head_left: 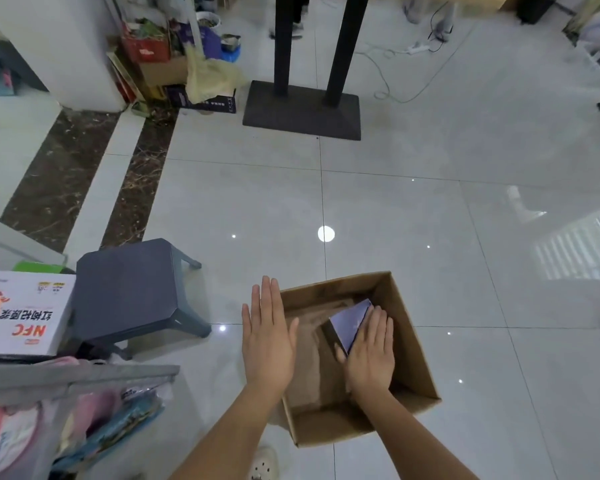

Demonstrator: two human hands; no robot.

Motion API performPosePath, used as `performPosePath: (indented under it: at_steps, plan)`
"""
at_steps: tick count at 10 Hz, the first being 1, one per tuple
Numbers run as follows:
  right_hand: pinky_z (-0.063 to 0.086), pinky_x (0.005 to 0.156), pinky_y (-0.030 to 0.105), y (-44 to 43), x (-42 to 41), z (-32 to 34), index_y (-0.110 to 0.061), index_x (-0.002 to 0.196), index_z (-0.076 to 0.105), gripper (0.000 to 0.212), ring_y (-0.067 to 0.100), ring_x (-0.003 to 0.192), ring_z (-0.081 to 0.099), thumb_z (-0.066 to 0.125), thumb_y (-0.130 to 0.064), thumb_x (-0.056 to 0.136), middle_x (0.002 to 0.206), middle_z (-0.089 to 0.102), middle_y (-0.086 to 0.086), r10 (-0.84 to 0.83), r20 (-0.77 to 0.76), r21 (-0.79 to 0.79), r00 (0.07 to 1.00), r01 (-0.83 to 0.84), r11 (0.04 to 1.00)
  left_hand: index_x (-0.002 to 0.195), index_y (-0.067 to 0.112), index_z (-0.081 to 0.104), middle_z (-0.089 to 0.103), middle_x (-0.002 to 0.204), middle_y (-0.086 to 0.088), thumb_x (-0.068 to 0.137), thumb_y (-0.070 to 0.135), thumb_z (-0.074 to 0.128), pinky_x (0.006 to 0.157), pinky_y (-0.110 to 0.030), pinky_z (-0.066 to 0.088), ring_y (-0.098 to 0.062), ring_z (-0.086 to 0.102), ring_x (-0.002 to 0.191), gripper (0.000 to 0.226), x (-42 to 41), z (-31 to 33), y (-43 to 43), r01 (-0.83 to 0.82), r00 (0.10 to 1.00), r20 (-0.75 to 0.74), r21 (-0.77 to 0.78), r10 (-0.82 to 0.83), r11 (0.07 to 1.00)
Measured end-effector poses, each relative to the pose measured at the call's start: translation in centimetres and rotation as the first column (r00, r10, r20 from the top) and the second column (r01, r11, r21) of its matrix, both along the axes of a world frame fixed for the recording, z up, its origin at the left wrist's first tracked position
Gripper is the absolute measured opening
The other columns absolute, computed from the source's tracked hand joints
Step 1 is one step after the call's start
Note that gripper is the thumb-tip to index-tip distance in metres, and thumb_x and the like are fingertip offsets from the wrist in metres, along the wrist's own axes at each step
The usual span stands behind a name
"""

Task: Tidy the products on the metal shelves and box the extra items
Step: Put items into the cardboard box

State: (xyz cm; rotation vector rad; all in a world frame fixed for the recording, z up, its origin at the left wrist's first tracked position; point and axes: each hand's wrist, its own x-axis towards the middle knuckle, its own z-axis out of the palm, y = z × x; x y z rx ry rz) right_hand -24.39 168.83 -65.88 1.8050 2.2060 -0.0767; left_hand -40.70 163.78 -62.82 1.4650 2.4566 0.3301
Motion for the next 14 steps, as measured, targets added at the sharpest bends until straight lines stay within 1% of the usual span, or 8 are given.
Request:
performPosePath:
  at_steps: [1, 3, 6, 8, 10, 11, 13, 14]
  plan:
    - [-0.015, 0.118, 0.04, 0.2, 0.4, -0.2, -0.005, 0.14, -0.035, 0.099, 0.034, 0.148, -0.017, 0.027, -0.066, 0.094, 0.153, -0.032, 0.018, 0.006, -0.06, -0.085, 0.998, -0.011, 0.996, 0.155, 0.011, 0.011, 0.008, 0.163, -0.008, 0.099, 0.044, 0.038, 0.12, -0.041, 0.007, -0.027, 0.008, 0.15, 0.071, 0.0, -0.2, 0.0, -0.01, 1.0, 0.004, 0.016, 0.01, 1.0]
    - [-0.018, 0.115, 0.043, 1.2, 3.4, 1.0, -0.025, 0.129, -0.051, 0.111, 0.029, 0.134, -0.04, 0.052, -0.048, 0.095, 0.147, -0.045, 0.008, 0.385, -0.004, -0.268, 0.923, -0.372, 0.889, 0.153, 0.016, -0.007, -0.003, 0.164, -0.006, 0.098, 0.048, 0.023, 0.121, -0.039, 0.001, -0.025, -0.003, 0.15, 0.07, 0.0, -0.1, -0.1, -0.002, 1.0, 0.021, -0.033, 0.002, 0.999]
    - [-0.016, 0.116, 0.04, 3.6, 1.3, 0.5, -0.019, 0.131, -0.047, 0.096, 0.031, 0.142, -0.03, 0.044, -0.018, 0.102, 0.144, -0.045, 0.012, 0.291, -0.013, -0.156, 0.957, -0.289, 0.945, 0.155, 0.012, 0.007, 0.005, 0.163, -0.008, 0.099, 0.043, 0.046, 0.12, -0.037, 0.005, -0.026, 0.005, 0.15, 0.075, 0.0, -0.2, -0.1, 0.024, 1.0, -0.004, -0.002, -0.024, 1.0]
    - [-0.017, 0.115, 0.04, 3.7, 1.2, 0.3, -0.02, 0.132, -0.047, 0.095, 0.032, 0.141, -0.031, 0.044, -0.024, 0.102, 0.15, -0.039, 0.014, 0.285, -0.001, -0.178, 0.958, -0.281, 0.943, 0.155, 0.01, 0.017, 0.014, 0.162, -0.01, 0.095, 0.046, 0.052, 0.118, -0.038, 0.009, -0.027, 0.01, 0.148, 0.078, 0.1, -0.4, 0.0, 0.015, 1.0, -0.018, -0.001, -0.015, 1.0]
    - [-0.017, 0.115, 0.045, 3.7, 1.2, 3.0, -0.021, 0.141, -0.037, 0.093, 0.031, 0.144, -0.028, 0.039, -0.052, 0.099, 0.153, -0.034, 0.013, 0.325, 0.047, -0.286, 0.945, -0.299, 0.91, 0.143, 0.019, -0.034, -0.031, 0.157, -0.002, 0.096, 0.064, 0.023, 0.116, -0.036, -0.014, -0.022, -0.025, 0.145, 0.087, -0.6, 0.2, 0.0, 0.052, 0.999, 0.015, -0.172, -0.05, 0.984]
    - [-0.024, 0.113, 0.046, 2.5, 1.3, 7.3, -0.021, 0.142, -0.033, 0.081, 0.029, 0.144, -0.027, 0.02, -0.064, 0.096, 0.15, -0.036, 0.01, 0.379, 0.004, -0.288, 0.925, -0.362, 0.887, 0.144, 0.02, -0.032, -0.029, 0.159, -0.004, 0.094, 0.066, 0.012, 0.118, -0.038, -0.01, -0.024, -0.024, 0.147, 0.081, -1.1, 3.5, -1.5, -0.005, 0.999, 0.032, -0.208, 0.012, 0.978]
    - [-0.015, 0.109, 0.044, 0.0, -0.9, 20.7, -0.012, 0.145, 0.044, 0.093, 0.031, 0.141, 0.033, -0.019, -0.054, 0.091, 0.153, 0.035, 0.016, 0.594, -0.182, -0.086, 0.784, -0.614, 0.784, 0.148, 0.019, -0.025, -0.032, 0.154, -0.004, 0.046, 0.069, -0.053, 0.119, -0.043, -0.009, -0.028, -0.021, 0.148, 0.117, -0.5, 14.4, -7.8, -0.263, 0.963, -0.115, -0.179, 0.245, 0.948]
    - [-0.039, 0.096, 0.043, -0.6, -3.7, 27.0, -0.02, 0.154, -0.012, 0.087, 0.026, 0.146, -0.022, -0.018, -0.063, 0.078, 0.16, -0.021, 0.005, 0.732, -0.177, 0.011, 0.658, -0.742, 0.67, 0.148, 0.022, -0.026, -0.033, 0.153, -0.001, 0.061, 0.071, -0.042, 0.118, -0.043, -0.011, -0.027, -0.028, 0.144, 0.101, -0.2, 21.6, -12.5, -0.453, 0.879, -0.216, -0.103, 0.424, 0.886]
